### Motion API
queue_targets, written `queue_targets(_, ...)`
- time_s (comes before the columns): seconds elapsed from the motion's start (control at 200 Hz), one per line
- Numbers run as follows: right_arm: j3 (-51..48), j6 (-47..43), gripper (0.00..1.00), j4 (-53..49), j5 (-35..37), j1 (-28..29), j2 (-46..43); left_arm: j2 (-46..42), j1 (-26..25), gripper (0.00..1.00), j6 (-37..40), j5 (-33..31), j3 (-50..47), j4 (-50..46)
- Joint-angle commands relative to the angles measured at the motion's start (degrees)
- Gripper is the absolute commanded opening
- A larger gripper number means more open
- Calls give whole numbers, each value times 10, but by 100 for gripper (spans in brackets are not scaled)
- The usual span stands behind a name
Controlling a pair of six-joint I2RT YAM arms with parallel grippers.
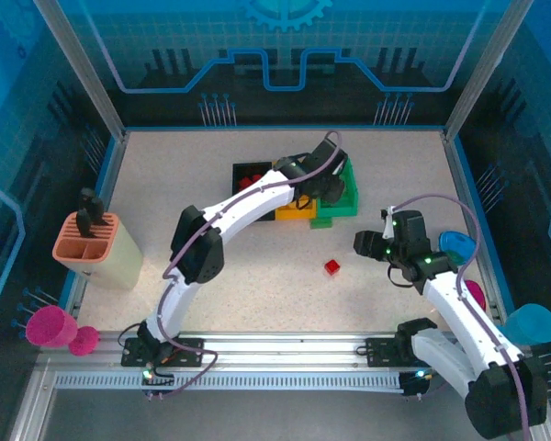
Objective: Sort the legos into containers by color
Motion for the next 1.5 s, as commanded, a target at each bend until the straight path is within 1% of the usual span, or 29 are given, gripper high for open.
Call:
queue_targets(0.0, -9, 7, 67, -16, -2, 8, -21, 54, 8, 36, 10, 16, 64, -50)
queue_targets(0.035, -11, 7, 67, -18, -2, 8, -25, 64, 9, 37, 10, 15, 81, -55)
queue_targets(0.07, -13, 7, 67, -19, -4, 8, -27, 73, 10, 41, 11, 14, 97, -62)
queue_targets(0.095, -14, 8, 67, -19, -6, 8, -28, 76, 11, 47, 10, 14, 103, -65)
queue_targets(0.12, -15, 8, 67, -18, -8, 8, -28, 78, 13, 57, 10, 14, 108, -67)
queue_targets(0.14, -15, 9, 67, -18, -10, 8, -27, 77, 13, 67, 10, 14, 108, -67)
queue_targets(0.16, -16, 8, 67, -17, -11, 8, -26, 75, 13, 73, 11, 14, 108, -66)
queue_targets(0.2, -17, 9, 67, -17, -13, 9, -24, 67, 12, 81, 13, 14, 102, -63)
queue_targets(0.25, -18, 9, 68, -14, -16, 8, -21, 51, 11, 84, 13, 14, 88, -54)
queue_targets(0.39, -17, 10, 68, -1, -24, 13, -7, -31, 11, 87, 13, 27, -7, 5)
queue_targets(0.48, -12, 9, 72, 11, -27, 25, 12, -93, 11, 88, 9, 34, -79, 45)
queue_targets(0.58, 2, 7, 76, 21, -18, 51, 43, -164, 11, 88, 1, 37, -168, 90)
queue_targets(0.73, 34, 4, 80, 37, 10, 97, 104, -268, 10, 89, -12, 42, -303, 150)
queue_targets(0.931, 80, 1, 85, 72, 34, 134, 198, -375, 11, 89, -26, 23, -443, 179)
queue_targets(0.951, 86, 1, 90, 74, 37, 137, 211, -385, 11, 89, -26, 20, -456, 181)
queue_targets(1.026, 112, -1, 96, 75, 52, 151, 255, -416, 11, 89, -32, 9, -496, 184)
queue_targets(1.076, 127, -2, 97, 78, 65, 160, 283, -434, 10, 89, -35, 3, -520, 185)
queue_targets(1.281, 184, 2, 97, 85, 104, 178, 381, -497, 11, 90, -50, -15, -594, 186)
queue_targets(1.491, 241, -6, 96, 84, 123, 179, 467, -539, 11, 90, -55, -29, -630, 183)
